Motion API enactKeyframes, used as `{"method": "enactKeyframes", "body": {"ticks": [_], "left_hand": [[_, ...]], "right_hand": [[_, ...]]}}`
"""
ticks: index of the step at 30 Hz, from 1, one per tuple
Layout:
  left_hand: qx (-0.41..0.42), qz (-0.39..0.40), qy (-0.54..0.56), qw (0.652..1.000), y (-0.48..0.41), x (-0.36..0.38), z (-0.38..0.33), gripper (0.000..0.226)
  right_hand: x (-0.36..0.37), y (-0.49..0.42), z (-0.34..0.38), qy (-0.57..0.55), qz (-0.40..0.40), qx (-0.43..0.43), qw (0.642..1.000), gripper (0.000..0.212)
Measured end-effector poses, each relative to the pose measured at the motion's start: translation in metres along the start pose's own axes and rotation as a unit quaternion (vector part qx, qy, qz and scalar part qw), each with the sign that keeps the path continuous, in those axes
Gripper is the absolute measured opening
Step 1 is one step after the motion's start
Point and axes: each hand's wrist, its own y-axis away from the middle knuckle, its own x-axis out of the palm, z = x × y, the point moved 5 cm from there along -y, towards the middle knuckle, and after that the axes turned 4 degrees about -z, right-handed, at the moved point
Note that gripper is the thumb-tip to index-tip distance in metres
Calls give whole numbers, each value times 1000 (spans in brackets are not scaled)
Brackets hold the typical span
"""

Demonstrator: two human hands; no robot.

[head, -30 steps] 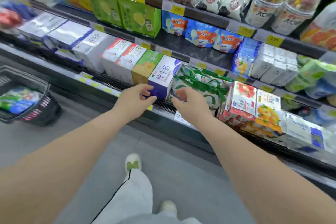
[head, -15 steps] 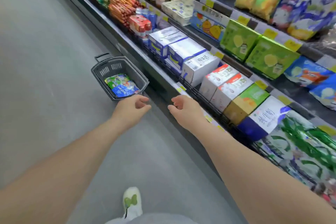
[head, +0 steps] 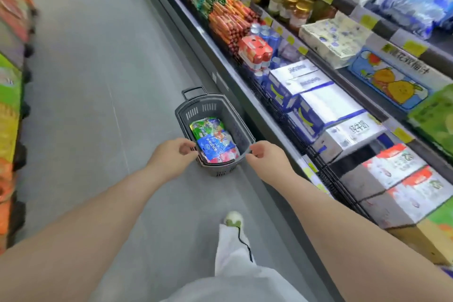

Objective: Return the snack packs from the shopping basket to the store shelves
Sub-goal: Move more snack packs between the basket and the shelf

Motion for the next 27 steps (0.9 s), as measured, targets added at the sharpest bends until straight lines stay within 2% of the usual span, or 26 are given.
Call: {"method": "enactKeyframes", "body": {"ticks": [7,14,18,22,27], "left_hand": [[-52,5,9,999,-133,-8,-3,26],[-93,33,39,994,-249,-12,28,23],[-87,91,23,992,-342,15,64,24],[-100,122,12,987,-386,45,92,23],[-126,129,6,984,-436,115,153,22]], "right_hand": [[7,-155,33,31,53,-7,998,31],[42,-272,64,43,86,13,995,34],[97,-341,49,61,100,61,991,36],[134,-377,23,91,141,92,982,40],[211,-441,-31,154,186,51,969,53]]}}
